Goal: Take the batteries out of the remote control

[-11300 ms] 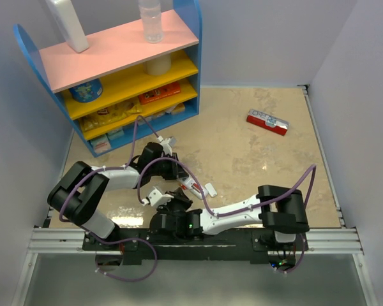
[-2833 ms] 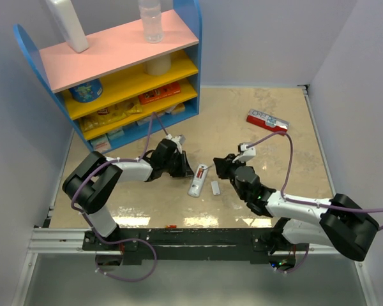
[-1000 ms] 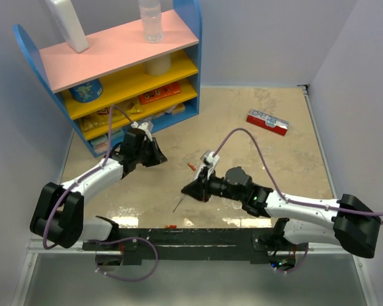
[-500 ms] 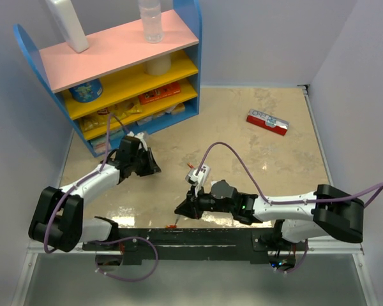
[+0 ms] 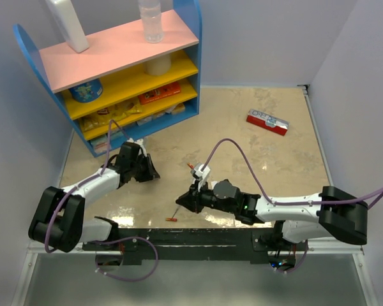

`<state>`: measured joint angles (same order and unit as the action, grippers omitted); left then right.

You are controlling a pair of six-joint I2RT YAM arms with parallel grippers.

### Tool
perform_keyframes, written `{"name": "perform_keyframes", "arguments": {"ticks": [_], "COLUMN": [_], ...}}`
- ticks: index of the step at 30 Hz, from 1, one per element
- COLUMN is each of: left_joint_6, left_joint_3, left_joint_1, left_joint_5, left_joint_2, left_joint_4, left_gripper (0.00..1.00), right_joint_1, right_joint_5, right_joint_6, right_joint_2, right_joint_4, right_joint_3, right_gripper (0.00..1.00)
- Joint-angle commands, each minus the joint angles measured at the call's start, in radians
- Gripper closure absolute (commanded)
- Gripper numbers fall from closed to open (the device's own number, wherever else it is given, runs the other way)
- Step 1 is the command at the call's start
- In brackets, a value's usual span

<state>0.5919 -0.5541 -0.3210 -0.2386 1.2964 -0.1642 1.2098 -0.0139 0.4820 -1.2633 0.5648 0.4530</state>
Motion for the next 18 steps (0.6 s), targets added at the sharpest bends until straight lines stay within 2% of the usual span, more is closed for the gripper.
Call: {"name": "perform_keyframes", "arguments": {"ticks": [1,7,12,18], "left_joint_6": [0.028,0.032,0.034,0.045], "left_joint_3": [0.039,0.059,0.062,0.077], "left_joint_1": [0.005,0.005,0.005,0.005], "left_joint_5": [-0.013,-0.03,-0.03,-0.048], "left_joint_2": [-0.023,-0.023,-0.031,-0.032], "left_joint_4": [0.054,0.06,0.063,0.091], "left_gripper": [0.77,0.77,0.77,0.77], "right_joint_1": [-0.001,-0.001,0.0,-0.001], "right_joint_5": [-0.086,-0.152,-0.12,-0.123], "right_joint_6": [-0.017,-0.017,-0.02,-0.034], "right_joint_2": [0.045,0.054,0.05,-0.039], "right_joint_4": [0.003,-0.06,-0.043,-0.029], "right_joint_3": [0.003,0.026,0.032,0.076], "right_gripper": [1.0,1.0,1.0,1.0]}}
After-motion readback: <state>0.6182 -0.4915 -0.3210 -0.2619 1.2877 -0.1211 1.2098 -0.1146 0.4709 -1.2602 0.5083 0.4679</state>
